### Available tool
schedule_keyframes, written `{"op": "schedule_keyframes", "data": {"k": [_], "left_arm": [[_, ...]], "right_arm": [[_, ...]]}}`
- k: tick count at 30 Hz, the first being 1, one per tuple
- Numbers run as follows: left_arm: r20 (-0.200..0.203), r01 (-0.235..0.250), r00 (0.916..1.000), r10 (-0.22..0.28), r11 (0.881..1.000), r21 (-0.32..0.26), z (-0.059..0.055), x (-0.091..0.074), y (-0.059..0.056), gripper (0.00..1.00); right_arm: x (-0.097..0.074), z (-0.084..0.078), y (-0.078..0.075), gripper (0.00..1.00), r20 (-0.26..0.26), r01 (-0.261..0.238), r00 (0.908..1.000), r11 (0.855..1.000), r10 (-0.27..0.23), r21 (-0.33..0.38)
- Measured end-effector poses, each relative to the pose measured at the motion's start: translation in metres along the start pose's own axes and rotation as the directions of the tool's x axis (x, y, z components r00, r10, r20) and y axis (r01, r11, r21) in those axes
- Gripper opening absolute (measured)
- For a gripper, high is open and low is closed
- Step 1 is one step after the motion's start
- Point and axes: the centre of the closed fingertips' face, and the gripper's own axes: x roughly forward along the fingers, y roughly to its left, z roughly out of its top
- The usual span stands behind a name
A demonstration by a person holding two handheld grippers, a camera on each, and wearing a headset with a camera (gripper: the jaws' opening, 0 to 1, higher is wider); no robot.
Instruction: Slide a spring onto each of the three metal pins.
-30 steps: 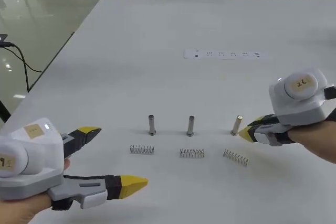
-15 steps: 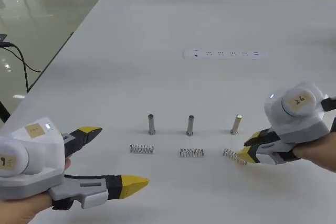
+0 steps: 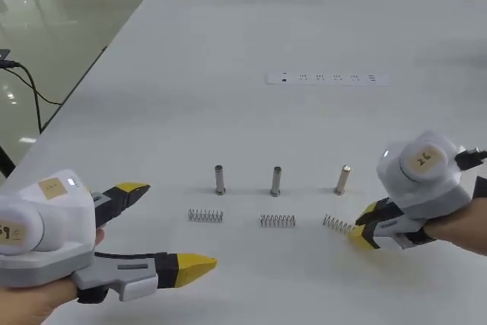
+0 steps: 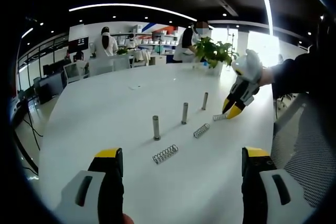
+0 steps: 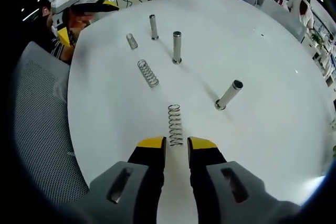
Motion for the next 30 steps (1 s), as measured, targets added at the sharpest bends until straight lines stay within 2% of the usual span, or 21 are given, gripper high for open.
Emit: {"op": "schedule_keyframes", "data": {"k": [8, 16, 21, 30], "left_arm": [[0.001, -0.001, 1.0000, 0.001, 1.000, 0.000, 0.000, 0.000, 0.001, 0.93], [-0.002, 0.001, 1.0000, -0.001, 1.000, 0.001, -0.001, 0.000, 0.000, 0.92], [-0.002, 0.006, 1.0000, -0.006, 1.000, 0.001, 0.000, 0.000, -0.003, 0.92], [-0.002, 0.036, 0.9994, -0.036, 0.999, 0.009, 0.003, 0.003, -0.012, 0.89]], "right_arm": [[0.005, -0.005, 0.000, 0.16, -0.020, -0.005, 0.9998, 1.000, 0.005, -0.027], [0.005, -0.003, 0.002, 0.13, -0.023, -0.004, 0.9997, 0.998, 0.003, -0.058], [0.004, -0.003, 0.003, 0.13, -0.024, -0.002, 0.9997, 0.999, 0.000, -0.051], [-0.005, 0.009, 0.009, 0.13, 0.001, -0.008, 1.0000, 0.999, 0.008, -0.049]]}}
